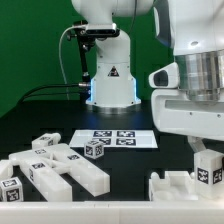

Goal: Assemble chair

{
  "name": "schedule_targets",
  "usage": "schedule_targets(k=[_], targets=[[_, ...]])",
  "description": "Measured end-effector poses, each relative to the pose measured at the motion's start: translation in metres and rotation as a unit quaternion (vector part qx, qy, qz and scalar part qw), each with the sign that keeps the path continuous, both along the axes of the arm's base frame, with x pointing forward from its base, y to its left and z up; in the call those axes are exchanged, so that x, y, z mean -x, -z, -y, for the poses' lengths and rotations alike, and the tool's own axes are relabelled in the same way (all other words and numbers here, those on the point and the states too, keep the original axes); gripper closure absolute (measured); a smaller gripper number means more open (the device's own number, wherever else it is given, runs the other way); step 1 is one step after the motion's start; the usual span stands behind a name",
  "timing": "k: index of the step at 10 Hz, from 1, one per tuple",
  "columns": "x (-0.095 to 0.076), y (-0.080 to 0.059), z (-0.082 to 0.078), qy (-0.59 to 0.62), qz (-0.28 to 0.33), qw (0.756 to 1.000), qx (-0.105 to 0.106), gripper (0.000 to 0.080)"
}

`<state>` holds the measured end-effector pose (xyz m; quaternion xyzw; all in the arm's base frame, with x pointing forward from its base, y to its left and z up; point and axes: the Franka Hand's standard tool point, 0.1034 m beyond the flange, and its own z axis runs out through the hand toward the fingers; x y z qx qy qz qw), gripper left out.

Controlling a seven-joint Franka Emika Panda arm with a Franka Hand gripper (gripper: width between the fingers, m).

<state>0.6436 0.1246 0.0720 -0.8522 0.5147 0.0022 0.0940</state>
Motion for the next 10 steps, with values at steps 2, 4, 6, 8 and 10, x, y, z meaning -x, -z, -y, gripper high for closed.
schedule_targets(k=[2,4,6,8,10], targets=[[-0.0014,-0.0005,-0.0007,0.039,-0.006,0.999,-0.012,0.0510],[-0.0014,-0.0005,-0.0004,0.019,-0.003,1.000,-0.010,0.0510],[-0.0009,-0.0022,0.0061,-0.113,0.010,0.994,0.001,0.0266],[0.0004,-0.0072,0.0072,-0.250,0.024,0.968,0.024,0.0174],[0.0046,-0.0047,0.0061,-0.307,0.045,0.950,0.036,0.0154]])
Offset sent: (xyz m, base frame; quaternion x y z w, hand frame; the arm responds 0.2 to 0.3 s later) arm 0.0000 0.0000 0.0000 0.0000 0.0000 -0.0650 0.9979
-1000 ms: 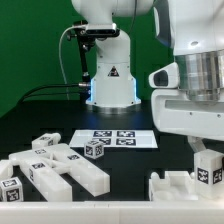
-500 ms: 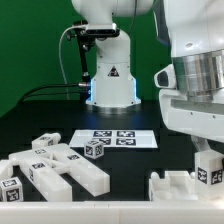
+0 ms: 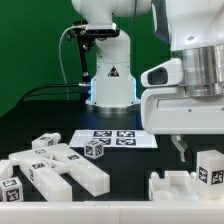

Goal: Assemble chair

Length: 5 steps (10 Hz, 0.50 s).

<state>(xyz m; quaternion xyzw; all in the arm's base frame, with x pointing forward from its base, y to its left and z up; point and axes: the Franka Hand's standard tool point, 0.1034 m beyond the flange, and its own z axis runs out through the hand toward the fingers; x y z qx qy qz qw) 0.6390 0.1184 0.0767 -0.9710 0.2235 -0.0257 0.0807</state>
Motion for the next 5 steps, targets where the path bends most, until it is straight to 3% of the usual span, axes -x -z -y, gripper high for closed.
schedule_targets(k=[2,4,5], targets=[[-0.0010,-0.0001,0.0017,-0.079,0.012,0.997,0.012,0.0151],[-0.0063,-0.0038,-0.0006,-0.227,0.032,0.972,0.052,0.0150],[-0.0061,-0.0034,-0.0013,-0.212,0.031,0.976,0.048,0.0150]])
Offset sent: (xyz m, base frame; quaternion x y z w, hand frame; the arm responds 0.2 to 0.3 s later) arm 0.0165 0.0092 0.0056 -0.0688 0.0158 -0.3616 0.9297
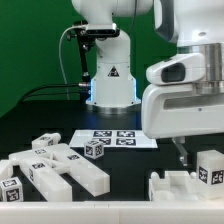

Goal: Assemble chair

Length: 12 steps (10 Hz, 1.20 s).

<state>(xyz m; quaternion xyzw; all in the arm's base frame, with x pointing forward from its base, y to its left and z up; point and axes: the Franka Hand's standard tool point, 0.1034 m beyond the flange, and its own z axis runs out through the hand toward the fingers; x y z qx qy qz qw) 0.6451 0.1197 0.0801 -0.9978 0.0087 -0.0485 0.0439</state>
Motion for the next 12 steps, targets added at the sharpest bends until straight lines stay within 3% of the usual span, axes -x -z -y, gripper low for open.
schedule_targets(k=[1,2,3,5,7,9,10,12], targets=[[0.0000,0.0000,0.0003,0.014,-0.001,1.000,-0.002,0.0150],[0.0000,0.0000,-0.0002,0.042,-0.004,0.999,-0.006,0.0268],[0.0001,0.0000,-0.0005,0.077,-0.007,0.997,-0.010,0.0469],[-0.0002,0.0002,0.0017,0.154,-0.014,0.988,-0.017,0.0507],[-0.0010,0.0000,0.0037,0.270,-0.025,0.962,-0.034,0.0508],[0.0005,0.0009,0.0001,0.419,-0.045,0.905,-0.060,0.0509],[0.0003,0.0008,-0.0005,0.449,-0.050,0.890,-0.067,0.0511],[0.0006,0.0010,-0.0001,0.422,-0.048,0.903,-0.064,0.0511]])
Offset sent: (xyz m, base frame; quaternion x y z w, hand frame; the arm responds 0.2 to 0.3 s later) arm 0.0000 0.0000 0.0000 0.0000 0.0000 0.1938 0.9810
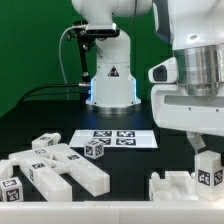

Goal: Assemble chair

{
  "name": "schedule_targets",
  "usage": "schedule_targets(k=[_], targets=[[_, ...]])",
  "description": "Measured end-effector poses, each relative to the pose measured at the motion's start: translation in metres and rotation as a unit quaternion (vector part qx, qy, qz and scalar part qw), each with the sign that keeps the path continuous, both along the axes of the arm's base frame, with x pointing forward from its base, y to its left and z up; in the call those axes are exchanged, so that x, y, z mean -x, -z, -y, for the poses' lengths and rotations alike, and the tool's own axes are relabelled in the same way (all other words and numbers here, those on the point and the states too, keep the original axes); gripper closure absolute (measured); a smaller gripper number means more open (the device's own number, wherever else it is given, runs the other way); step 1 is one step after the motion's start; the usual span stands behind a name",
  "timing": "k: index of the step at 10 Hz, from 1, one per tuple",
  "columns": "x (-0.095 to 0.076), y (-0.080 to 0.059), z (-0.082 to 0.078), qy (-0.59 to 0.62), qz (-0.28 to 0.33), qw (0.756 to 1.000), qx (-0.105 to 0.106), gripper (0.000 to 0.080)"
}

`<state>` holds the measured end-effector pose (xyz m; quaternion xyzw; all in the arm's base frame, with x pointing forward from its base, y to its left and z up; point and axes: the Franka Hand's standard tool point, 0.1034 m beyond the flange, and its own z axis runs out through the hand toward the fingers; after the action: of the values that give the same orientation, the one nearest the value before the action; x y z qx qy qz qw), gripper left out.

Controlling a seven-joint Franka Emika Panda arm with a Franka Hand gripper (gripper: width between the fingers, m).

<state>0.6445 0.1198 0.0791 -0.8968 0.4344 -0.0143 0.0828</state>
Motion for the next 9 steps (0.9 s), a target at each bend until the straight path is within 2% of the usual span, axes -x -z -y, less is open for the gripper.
schedule_targets(k=[1,2,3,4,5,8,9], targets=[[0.0001,-0.0002,0.0000,-0.006,0.000,1.000,0.001,0.0511],[0.0006,-0.0013,0.0018,-0.119,0.006,0.993,0.019,0.0511],[-0.0026,-0.0049,0.0055,-0.223,0.016,0.974,0.028,0.0417],[-0.0027,-0.0058,0.0037,-0.275,0.020,0.961,0.031,0.0279],[-0.0025,-0.0052,0.0036,-0.302,0.024,0.952,0.033,0.0191],[-0.0027,-0.0052,0.0054,-0.402,0.038,0.914,0.042,0.0152],[-0.0032,-0.0048,0.0064,-0.486,0.044,0.871,0.058,0.0152]])
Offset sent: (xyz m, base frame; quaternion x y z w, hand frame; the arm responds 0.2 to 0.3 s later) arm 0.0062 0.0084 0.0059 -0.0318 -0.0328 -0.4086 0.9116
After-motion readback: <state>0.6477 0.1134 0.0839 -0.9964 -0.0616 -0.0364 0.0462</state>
